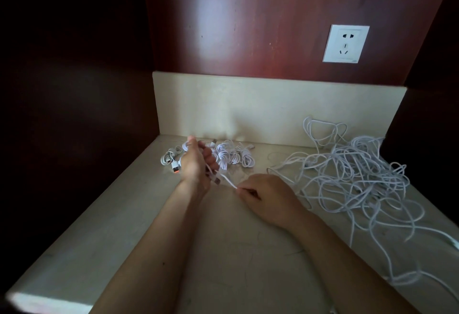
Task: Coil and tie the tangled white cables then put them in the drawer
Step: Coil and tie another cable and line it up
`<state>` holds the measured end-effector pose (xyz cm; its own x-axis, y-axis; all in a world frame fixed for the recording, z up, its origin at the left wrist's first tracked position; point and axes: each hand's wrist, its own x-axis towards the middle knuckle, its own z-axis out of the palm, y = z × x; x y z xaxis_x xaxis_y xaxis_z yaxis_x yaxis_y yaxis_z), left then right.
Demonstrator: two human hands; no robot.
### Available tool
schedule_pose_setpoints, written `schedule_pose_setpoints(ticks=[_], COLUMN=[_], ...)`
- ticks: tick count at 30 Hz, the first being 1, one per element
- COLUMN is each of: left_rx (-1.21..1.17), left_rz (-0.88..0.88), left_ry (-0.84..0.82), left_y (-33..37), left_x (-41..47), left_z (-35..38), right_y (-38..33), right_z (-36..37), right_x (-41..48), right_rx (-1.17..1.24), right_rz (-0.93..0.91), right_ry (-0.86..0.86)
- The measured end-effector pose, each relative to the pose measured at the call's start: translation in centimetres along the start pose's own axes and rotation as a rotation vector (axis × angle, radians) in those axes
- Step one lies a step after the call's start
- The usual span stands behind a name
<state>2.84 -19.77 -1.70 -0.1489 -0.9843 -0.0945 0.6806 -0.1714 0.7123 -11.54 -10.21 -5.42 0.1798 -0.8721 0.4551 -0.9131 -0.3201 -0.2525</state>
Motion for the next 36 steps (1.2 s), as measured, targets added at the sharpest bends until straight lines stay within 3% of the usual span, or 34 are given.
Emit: schedule_pose_setpoints(ticks=[2, 5, 7, 9, 12, 16, 19, 23, 28, 31, 36], left_rx=[0.057, 0.401, 0.674, 0.837, 0.907, 0.898, 0.905, 0.975, 1.017, 1.079, 1.095], left_rz=[0.07, 0.152, 0.152, 0.097, -0.097, -0.342, -0.453, -0.498, -0.402, -0.204, 0.188], left_ry=[0.067, 0.12, 0.056, -0.119, -0.373, -0.525, -0.607, -0.677, -0.705, -0.689, -0.411], left_y=[0.3, 0.1, -0.5, -1.1, -1.5, -1.6, -1.7, -1.4, -1.3, -1.3, -1.2], left_x=[0.1, 0.3, 0.3, -0.1, -1.3, -2.3, -2.7, -3.0, -3.4, -3.4, -2.9], left_z=[-0.3, -0.8, -0.9, -0.8, -0.5, 0.1, 0.5, 0.5, 0.4, 0.5, 0.6], right_y=[-0.3, -1.4, -2.1, -2.5, -2.1, -0.9, -0.1, 0.3, 0.7, 0.9, 1.1], right_z=[-0.3, -0.9, -1.2, -1.4, -1.6, -1.6, -1.2, -0.4, -0.1, -0.4, -0.7], right_x=[0.1, 0.1, 0.1, 0.2, 0.2, 0.1, 0.2, 0.4, 0.4, 0.2, 0.1], right_rx=[0.007, 0.085, 0.179, 0.27, 0.378, 0.429, 0.459, 0.504, 0.533, 0.464, 0.296], right_rz=[-0.003, -0.043, -0.071, -0.079, -0.012, 0.232, 0.315, 0.282, 0.258, 0.27, 0.291], right_ry=[0.006, 0.061, 0.096, 0.136, 0.2, 0.415, 0.421, 0.384, 0.351, 0.36, 0.359])
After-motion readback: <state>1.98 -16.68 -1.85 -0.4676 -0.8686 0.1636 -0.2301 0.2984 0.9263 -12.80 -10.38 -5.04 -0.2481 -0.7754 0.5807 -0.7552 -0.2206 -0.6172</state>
